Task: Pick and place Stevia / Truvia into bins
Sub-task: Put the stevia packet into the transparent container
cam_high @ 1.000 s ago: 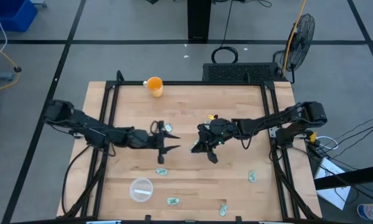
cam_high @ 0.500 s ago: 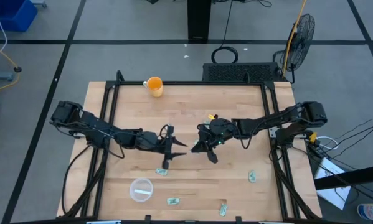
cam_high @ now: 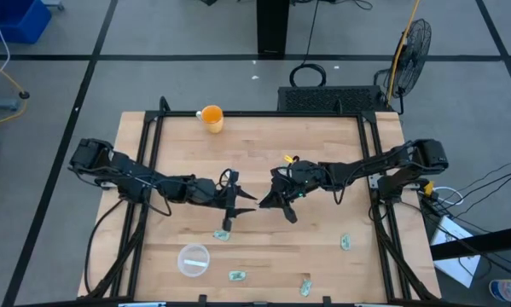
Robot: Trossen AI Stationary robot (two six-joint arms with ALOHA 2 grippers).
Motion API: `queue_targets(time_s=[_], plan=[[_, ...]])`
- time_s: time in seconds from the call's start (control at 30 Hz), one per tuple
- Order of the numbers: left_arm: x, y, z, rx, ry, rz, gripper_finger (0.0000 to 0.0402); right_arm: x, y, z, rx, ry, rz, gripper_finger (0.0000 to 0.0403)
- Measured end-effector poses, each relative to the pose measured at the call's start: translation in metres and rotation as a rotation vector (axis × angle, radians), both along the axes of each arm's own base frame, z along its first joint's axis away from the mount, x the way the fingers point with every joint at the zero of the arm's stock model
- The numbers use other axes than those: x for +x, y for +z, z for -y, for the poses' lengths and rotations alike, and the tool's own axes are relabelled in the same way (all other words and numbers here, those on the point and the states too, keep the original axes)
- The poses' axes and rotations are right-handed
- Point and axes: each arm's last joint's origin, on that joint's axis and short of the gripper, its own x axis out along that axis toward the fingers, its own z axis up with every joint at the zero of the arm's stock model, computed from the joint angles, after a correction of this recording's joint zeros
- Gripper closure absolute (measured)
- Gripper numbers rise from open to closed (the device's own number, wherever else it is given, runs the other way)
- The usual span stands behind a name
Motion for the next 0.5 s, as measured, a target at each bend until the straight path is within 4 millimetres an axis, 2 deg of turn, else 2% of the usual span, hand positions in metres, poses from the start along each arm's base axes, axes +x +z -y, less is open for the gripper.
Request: queue_targets(time_s=[0.27, 0.5], plan=[[-0.0001, -0.0001, 0.0007, 0.023, -0.03, 0.002, 0.0254, 0.0011, 0.003, 0.0, -0.004, 0.001, 0.036, 0.0397], [0.0004, 0.0023, 0.0008, 0.044, -0.036, 0.031, 0.0349, 0.0015, 0.0042, 0.0, 0.003, -0.001, 0.046, 0.0397]])
